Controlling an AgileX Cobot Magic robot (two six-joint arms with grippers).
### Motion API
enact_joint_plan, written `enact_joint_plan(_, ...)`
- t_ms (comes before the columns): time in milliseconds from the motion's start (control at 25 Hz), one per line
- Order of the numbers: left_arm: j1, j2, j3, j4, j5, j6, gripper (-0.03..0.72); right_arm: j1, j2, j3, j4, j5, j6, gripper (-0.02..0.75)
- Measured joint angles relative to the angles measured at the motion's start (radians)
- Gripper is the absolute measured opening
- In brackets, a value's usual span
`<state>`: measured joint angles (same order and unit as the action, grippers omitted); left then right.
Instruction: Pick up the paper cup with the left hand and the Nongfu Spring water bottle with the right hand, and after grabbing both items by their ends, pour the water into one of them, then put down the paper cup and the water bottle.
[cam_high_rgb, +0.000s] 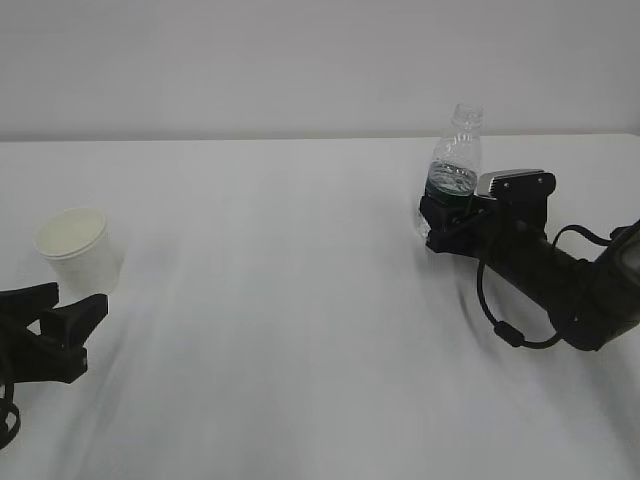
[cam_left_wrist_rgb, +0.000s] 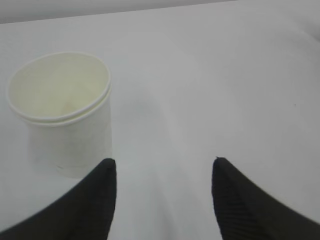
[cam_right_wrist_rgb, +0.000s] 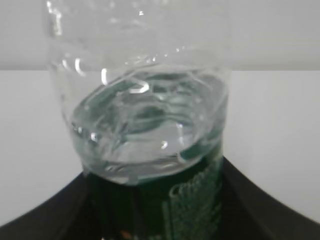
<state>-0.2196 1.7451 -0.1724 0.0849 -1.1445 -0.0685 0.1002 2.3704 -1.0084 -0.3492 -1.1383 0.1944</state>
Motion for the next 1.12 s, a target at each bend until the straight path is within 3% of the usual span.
enact_joint_plan(680, 0.000, 0.000, 0.000, 0.000, 0.000, 0.000, 0.431, 0.000, -0.022, 0.004, -0.049, 0.018, 0.000, 0.418)
enact_joint_plan(1120, 0.000, 0.000, 0.000, 0.002, 0.000, 0.000, 0.431, 0.000, -0.097, 0.113, -0.049, 0.023, -0.026, 0.417)
